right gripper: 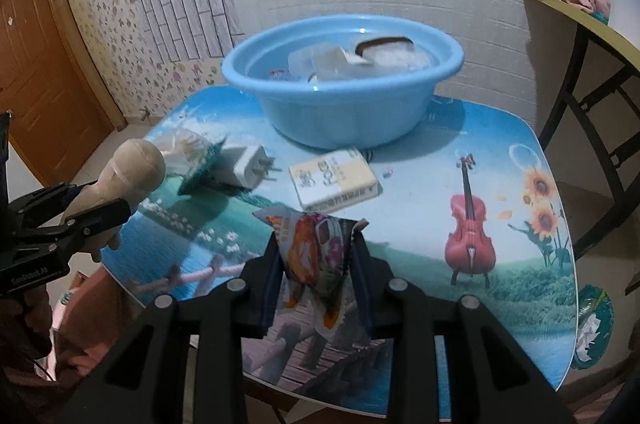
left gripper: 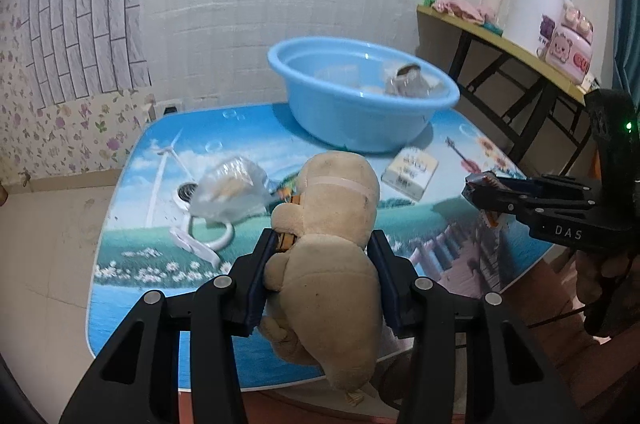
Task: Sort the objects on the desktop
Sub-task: 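Lift the plush toy and snack bag off the table with both grippers, then carry the plush toy and snack bag over the blue basin, then open both grippers to drop the plush toy and snack bag into the basin, then move both grippers back toward the clear stick bag and Face tissue pack, then grasp the clear bag of sticks with the left gripper while the right grasps the Face tissue pack, then lift the stick bag and tissue pack off the table with both grippers, then carry the stick bag and tissue pack over the blue basin with both grippers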
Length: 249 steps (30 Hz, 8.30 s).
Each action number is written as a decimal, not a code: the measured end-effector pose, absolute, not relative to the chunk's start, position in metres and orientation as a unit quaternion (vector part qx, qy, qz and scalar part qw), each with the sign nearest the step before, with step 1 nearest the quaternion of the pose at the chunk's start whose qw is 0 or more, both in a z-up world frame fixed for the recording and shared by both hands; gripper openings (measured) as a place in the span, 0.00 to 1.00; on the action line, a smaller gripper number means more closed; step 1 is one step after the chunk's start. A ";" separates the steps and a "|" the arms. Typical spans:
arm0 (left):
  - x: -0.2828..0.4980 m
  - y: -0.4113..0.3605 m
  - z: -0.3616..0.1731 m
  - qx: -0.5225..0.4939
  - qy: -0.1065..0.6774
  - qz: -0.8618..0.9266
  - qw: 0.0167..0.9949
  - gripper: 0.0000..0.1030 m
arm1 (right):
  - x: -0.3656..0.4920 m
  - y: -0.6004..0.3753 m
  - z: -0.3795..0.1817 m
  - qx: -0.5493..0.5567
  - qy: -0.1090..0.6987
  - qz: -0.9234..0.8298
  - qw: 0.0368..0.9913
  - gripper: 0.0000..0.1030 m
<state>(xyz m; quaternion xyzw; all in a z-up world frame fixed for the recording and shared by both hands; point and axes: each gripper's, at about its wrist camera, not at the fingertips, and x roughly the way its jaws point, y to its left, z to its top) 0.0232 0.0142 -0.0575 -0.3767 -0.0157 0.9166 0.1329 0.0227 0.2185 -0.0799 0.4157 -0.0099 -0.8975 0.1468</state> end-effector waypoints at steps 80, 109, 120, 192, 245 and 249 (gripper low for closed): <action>-0.112 0.036 -0.018 -0.341 0.002 0.933 0.116 0.85 | -0.088 0.238 -0.026 0.348 -0.012 -0.923 0.164 0.55; -0.030 -0.037 -0.071 -0.394 -0.025 0.917 0.050 0.98 | -0.015 0.248 -0.069 0.418 -0.011 -0.902 0.107 0.76; -0.038 -0.046 -0.093 -0.414 -0.028 0.908 0.050 0.98 | -0.024 0.239 -0.084 0.440 -0.003 -0.891 0.109 0.76; 0.006 0.021 -0.090 -0.425 0.001 0.901 0.091 0.28 | -0.007 0.252 -0.120 0.467 0.003 -0.881 0.077 0.63; 0.001 0.034 -0.097 -0.425 0.012 0.900 0.094 0.44 | 0.002 0.252 -0.113 0.444 0.015 -0.890 0.106 0.61; 0.001 0.037 -0.081 -0.417 0.009 0.903 0.098 0.44 | 0.005 0.250 -0.102 0.431 0.011 -0.895 0.113 0.61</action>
